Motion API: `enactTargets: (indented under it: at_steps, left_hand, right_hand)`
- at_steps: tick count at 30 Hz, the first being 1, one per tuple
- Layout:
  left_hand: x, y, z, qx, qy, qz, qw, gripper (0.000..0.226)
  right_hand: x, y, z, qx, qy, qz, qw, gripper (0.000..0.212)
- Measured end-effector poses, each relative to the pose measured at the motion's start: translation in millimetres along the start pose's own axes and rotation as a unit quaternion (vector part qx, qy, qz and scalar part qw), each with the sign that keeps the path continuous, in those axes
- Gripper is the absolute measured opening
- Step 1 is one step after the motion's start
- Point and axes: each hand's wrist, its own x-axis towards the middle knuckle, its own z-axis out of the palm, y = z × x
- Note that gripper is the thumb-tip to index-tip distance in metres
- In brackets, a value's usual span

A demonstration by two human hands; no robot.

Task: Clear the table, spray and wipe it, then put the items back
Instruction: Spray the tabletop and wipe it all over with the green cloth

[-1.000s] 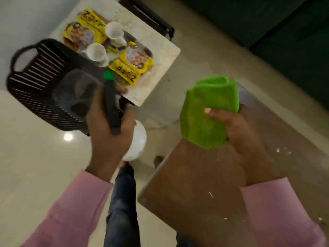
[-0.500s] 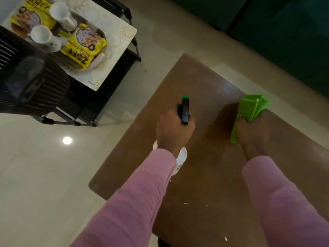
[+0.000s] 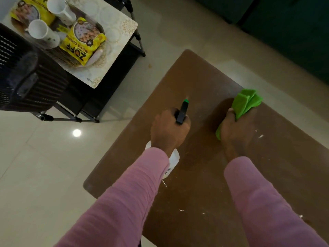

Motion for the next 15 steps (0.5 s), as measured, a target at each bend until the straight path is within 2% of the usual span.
enactTargets:
  at_steps: [3, 5, 8, 11, 13, 15]
  left_hand:
    - [-10.5, 0.1, -5.2, -0.021, -0.004, 0.009, 1.0, 0.021]
    - [-24.9, -0.1, -13.6, -0.042, 0.013, 0.009, 0.999, 0.01]
    - [-49.9, -4.2, -30.8, -0.043, 0.051, 0.02, 0.998, 0.007]
    - [-70.0, -12.0, -44.9, -0.037, 0.079, 0.016, 0.996, 0.006]
    - [-79.3, -21.0, -50.1, -0.049, 0.096, 0.011, 0.994, 0.006]
    - [-86.8, -29.9, -51.9, -0.052, 0.124, 0.021, 0.991, 0.009]
  right_hand:
    - [14.5, -14.9, 12.3, 0.038, 0.018, -0.032, 0.999, 0.044]
    - [30.0, -28.1, 25.8, 0.05, -0.022, -0.071, 0.996, 0.048]
    - [46.6, -49.6, 53.6, -0.006, -0.113, -0.156, 0.981, 0.058]
    - [51.9, -60.8, 85.8, -0.118, -0.198, -0.266, 0.936, 0.064]
    - [47.4, -61.7, 103.4, -0.206, -0.207, -0.306, 0.906, 0.062]
    - [25.7, -54.5, 111.8, -0.249, -0.218, -0.368, 0.869, 0.06]
